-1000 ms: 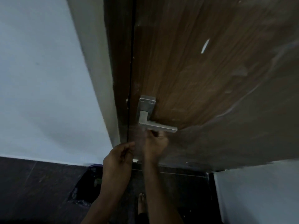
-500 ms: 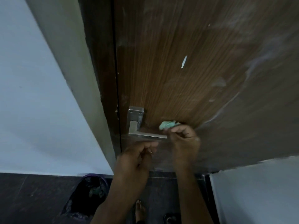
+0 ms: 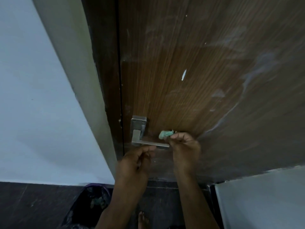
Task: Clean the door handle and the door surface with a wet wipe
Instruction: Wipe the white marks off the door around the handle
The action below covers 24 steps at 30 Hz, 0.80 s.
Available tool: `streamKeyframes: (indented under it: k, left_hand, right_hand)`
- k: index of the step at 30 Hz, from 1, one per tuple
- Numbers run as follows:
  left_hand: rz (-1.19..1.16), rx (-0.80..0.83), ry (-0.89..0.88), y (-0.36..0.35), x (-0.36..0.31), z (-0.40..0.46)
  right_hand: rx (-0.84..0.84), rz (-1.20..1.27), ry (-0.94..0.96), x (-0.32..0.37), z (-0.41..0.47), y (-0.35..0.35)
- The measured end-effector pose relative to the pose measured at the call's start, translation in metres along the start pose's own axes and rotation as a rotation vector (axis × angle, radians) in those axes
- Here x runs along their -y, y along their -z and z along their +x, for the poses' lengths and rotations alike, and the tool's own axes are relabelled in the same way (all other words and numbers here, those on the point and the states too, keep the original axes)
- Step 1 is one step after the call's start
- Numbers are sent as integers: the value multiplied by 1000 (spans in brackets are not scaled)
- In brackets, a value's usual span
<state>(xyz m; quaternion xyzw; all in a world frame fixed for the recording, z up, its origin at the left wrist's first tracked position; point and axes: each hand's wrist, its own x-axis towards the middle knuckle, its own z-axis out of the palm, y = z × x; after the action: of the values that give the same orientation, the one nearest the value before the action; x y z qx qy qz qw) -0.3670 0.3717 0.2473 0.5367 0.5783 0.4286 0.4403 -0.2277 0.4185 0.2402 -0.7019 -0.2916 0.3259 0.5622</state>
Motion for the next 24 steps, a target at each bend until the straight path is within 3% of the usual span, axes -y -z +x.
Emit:
streamKeyframes:
  k: [3, 8, 14, 16, 21, 24]
  left_hand:
    - [21, -11, -17, -1, -1, 0]
    - [-14, -121, -40, -2, 2, 6]
    - [-1, -154, -70, -5, -11, 13]
    - [13, -157, -84, -4, -12, 18]
    - [31, -171, -98, -6, -11, 23]
    - [53, -154, -131, -10, -14, 27]
  right_hand:
    - [10, 77, -119, 5, 2, -7]
    - [101, 175, 62, 38, -16, -40]
    - [-266, 156, 302, 47, -11, -4]
    - [-318, 156, 343, 43, -3, 5]
    - [-172, 59, 140, 12, -8, -4]
    - [-198, 97, 252, 20, -5, -1]
